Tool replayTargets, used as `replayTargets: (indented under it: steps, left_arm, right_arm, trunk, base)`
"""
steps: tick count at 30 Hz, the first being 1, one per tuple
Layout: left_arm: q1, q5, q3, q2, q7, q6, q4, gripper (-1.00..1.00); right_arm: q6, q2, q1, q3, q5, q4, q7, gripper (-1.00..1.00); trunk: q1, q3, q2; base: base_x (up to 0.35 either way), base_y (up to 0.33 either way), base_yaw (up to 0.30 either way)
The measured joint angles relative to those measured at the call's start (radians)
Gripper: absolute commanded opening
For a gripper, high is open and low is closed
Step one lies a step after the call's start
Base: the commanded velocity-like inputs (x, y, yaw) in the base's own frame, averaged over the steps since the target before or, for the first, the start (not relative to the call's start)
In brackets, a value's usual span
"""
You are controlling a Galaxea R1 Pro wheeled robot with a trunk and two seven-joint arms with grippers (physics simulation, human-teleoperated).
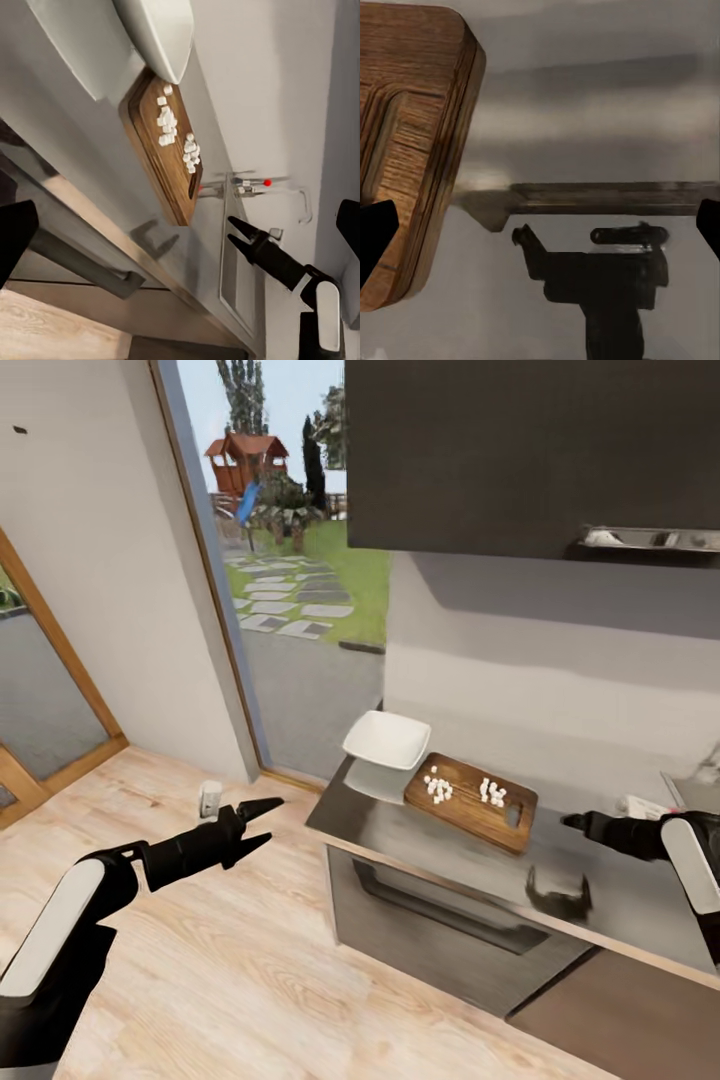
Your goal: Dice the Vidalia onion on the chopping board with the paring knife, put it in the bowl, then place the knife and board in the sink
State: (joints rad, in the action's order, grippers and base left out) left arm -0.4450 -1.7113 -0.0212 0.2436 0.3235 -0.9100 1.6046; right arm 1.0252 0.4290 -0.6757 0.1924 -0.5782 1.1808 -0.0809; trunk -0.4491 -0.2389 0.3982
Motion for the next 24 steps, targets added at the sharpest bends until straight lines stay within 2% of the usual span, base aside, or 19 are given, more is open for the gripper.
replayTargets:
  steps: [4,9,15,18,20,22,24]
  left_arm:
    - [0.015,0.001,0.001,0.015,0.001,0.005,-0.003,1.0]
    - [0.031,0.001,0.001,0.024,0.004,0.009,-0.009,1.0]
    - [0.055,0.007,0.001,0.035,0.007,0.011,-0.021,1.0]
    - [0.069,0.038,0.0,0.042,0.007,0.011,-0.023,1.0]
    - [0.075,0.058,-0.002,0.044,0.008,0.012,-0.024,1.0]
    - [0.063,0.046,-0.002,0.053,-0.003,0.003,-0.013,1.0]
    - [0.052,0.038,-0.002,0.053,-0.004,0.003,-0.001,1.0]
  right_arm:
    - [0.005,0.003,-0.014,0.0,0.001,-0.028,-0.038,1.0]
    - [0.006,0.01,-0.065,-0.001,0.003,-0.115,-0.07,1.0]
    - [0.009,0.061,-0.105,-0.004,0.004,-0.182,-0.076,1.0]
    - [0.019,0.073,-0.109,-0.006,0.007,-0.188,-0.077,1.0]
    - [0.019,0.076,-0.109,-0.005,0.015,-0.189,-0.073,1.0]
    - [0.019,0.065,-0.12,-0.012,0.023,-0.198,-0.072,1.0]
    - [0.019,0.064,-0.124,-0.012,0.023,-0.198,-0.072,1.0]
  trunk:
    - [0.0,0.0,0.0]
    - [0.0,0.0,0.0]
    - [0.0,0.0,0.0]
    - [0.0,0.0,0.0]
    - [0.0,0.0,0.0]
    - [-0.005,0.0,0.0]
    - [0.0,0.0,0.0]
  base:
    - [0.232,0.267,0.0]
    - [0.238,0.263,0.0]
    - [0.281,0.174,0.0]
    - [0.323,0.057,0.0]
    - [0.13,0.029,0.0]
    - [0.0,0.0,0.0]
    - [0.0,0.0,0.0]
